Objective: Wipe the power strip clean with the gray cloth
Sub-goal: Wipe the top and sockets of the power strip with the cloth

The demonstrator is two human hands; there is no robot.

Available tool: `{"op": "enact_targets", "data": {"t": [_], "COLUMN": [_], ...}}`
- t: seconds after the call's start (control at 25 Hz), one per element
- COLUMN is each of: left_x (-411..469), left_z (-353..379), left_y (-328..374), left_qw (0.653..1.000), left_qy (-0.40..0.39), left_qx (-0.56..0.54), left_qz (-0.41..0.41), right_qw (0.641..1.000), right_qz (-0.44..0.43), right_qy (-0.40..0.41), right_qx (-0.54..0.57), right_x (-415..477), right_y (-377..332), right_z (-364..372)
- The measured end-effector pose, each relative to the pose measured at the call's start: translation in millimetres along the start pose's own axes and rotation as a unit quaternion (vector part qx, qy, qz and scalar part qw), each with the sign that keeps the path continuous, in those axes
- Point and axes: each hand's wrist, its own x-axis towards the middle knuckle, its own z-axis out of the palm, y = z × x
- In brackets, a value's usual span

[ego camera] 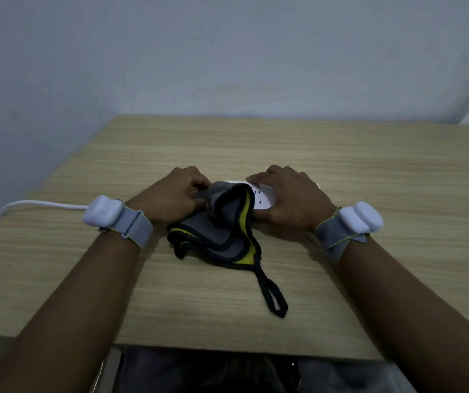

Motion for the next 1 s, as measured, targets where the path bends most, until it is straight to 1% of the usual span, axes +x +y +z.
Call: {"op": "enact_targets", "data": {"t": [0.2, 0.36, 0.44, 0.56, 0.64, 0.72, 0.8, 0.84, 0.92, 0.96, 1.0], "left_x": [-2, -4, -5, -5, -5, -5, -1, 2, 10, 14, 18], "left_z": [3, 6, 9, 7, 3, 2, 2, 4, 5, 5, 5], "left_y": [-2, -4, -4, 1, 9, 22, 39, 47, 61, 68, 75], "left_qw": [1.000, 0.998, 0.996, 0.988, 0.976, 0.956, 0.935, 0.928, 0.918, 0.916, 0.913], "left_qy": [0.027, 0.050, 0.079, 0.142, 0.179, 0.198, 0.202, 0.207, 0.222, 0.228, 0.234], "left_qx": [-0.004, -0.041, -0.041, -0.057, -0.118, -0.210, -0.284, -0.306, -0.322, -0.325, -0.329], "left_qz": [0.013, -0.003, -0.007, 0.018, 0.036, 0.051, 0.058, 0.057, 0.059, 0.061, 0.065], "right_qw": [1.000, 1.000, 0.999, 0.997, 0.996, 0.988, 0.963, 0.937, 0.855, 0.820, 0.809], "right_qz": [-0.003, -0.008, -0.012, -0.019, -0.038, -0.059, -0.054, -0.041, 0.012, 0.031, 0.035], "right_qy": [0.004, 0.024, 0.031, 0.049, 0.074, 0.115, 0.165, 0.178, 0.161, 0.137, 0.116], "right_qx": [-0.006, 0.005, -0.009, -0.053, -0.011, 0.081, 0.205, 0.299, 0.493, 0.555, 0.575], "right_x": [1, 0, 0, 0, -1, -3, -4, -2, -1, -1, -2], "right_y": [1, 2, 4, 7, 7, 7, 10, 11, 11, 13, 15], "right_z": [0, 3, 5, 5, -1, -8, -15, -19, -27, -30, -31]}}
